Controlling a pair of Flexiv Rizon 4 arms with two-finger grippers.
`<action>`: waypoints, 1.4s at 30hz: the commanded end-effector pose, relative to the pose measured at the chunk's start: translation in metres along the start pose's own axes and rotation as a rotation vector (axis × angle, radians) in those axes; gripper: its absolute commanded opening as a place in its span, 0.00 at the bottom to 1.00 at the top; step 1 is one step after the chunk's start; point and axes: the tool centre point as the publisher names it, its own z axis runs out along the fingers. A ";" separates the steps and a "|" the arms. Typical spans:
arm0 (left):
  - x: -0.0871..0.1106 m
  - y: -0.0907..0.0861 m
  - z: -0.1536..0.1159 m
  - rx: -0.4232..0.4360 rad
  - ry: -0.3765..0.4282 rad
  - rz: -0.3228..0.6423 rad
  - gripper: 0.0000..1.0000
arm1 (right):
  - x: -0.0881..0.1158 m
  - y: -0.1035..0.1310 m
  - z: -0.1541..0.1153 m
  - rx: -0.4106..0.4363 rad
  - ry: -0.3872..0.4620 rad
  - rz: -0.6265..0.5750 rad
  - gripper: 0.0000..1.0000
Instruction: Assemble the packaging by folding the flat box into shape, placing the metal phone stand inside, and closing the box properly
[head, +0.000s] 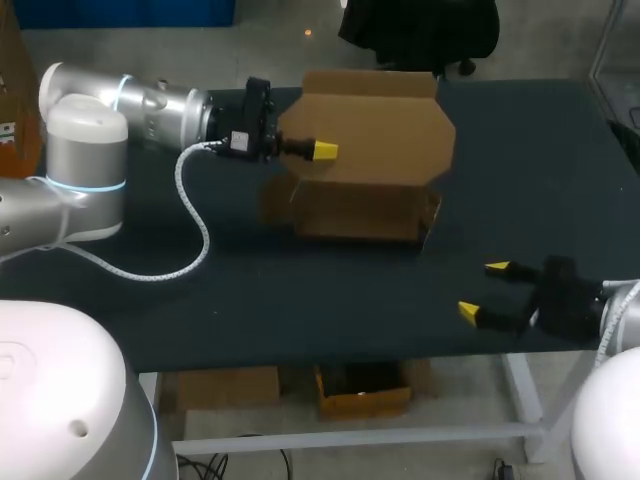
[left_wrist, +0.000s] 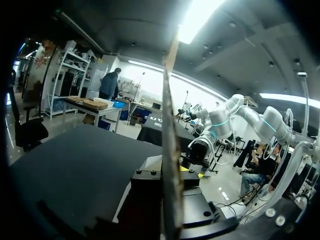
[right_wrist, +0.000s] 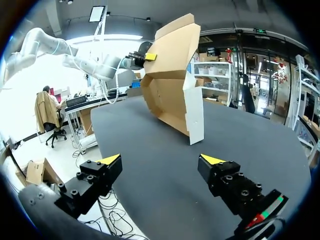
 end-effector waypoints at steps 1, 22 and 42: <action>0.015 -0.007 -0.004 -0.007 -0.038 -0.004 0.00 | 0.003 -0.001 -0.006 -0.037 -0.004 -0.001 1.00; 0.039 -0.023 -0.014 0.037 -0.044 -0.058 0.00 | 0.015 0.007 -0.009 -0.046 -0.006 -0.005 1.00; 0.027 -0.021 -0.008 0.079 -0.053 -0.189 0.00 | 0.021 0.007 -0.022 -0.042 -0.021 -0.026 1.00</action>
